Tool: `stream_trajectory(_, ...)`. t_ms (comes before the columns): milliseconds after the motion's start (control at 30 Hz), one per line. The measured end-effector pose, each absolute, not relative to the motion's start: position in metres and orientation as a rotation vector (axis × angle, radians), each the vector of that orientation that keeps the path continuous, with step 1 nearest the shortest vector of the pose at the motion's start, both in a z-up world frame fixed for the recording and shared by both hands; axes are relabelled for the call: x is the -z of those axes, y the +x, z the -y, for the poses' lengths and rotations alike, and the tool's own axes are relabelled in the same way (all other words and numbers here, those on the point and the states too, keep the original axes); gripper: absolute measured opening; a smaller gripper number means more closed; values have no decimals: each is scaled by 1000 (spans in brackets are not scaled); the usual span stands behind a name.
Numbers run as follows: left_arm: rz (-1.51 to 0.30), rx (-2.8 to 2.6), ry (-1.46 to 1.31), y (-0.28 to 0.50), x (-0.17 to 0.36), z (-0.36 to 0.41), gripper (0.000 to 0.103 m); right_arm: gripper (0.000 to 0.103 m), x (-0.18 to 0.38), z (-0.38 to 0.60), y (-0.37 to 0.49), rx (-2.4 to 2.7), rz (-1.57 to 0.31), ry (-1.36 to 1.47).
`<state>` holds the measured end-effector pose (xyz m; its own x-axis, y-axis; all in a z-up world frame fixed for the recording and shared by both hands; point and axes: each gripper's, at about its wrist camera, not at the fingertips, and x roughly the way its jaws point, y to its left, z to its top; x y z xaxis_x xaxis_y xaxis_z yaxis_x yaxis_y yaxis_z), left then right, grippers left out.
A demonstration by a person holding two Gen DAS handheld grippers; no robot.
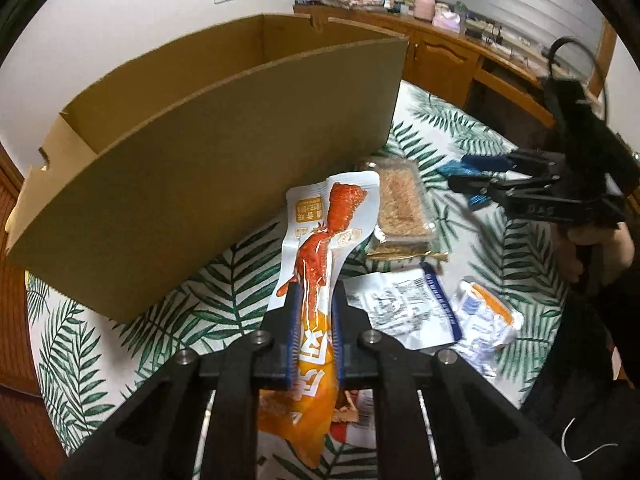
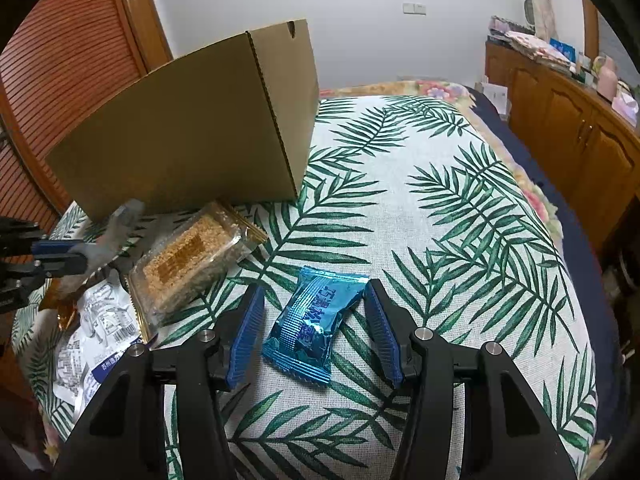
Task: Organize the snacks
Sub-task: 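Grasp the orange spicy-strip pack with the left tool while the right tool grasps the blue candy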
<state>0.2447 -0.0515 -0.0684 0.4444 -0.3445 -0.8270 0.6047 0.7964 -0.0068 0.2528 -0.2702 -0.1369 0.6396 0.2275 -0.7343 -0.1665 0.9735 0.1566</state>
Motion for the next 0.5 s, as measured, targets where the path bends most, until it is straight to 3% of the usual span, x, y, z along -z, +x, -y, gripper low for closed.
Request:
stream_trajectory(300,-834,591,199,223,43,43,10,51,137,270,252,-219,-845,74)
stream_trajectory(433,-793,588,166,215,30,41,10,36,137,271,251,-208,-841,83)
stream_trajectory(467,-790,589,163,215,29,41,10,26,137,271,252,-208,-842,84)
stream_trajectory(500,-782,587,158,214,27,41,10,26,137,271,252,-207,-842,85)
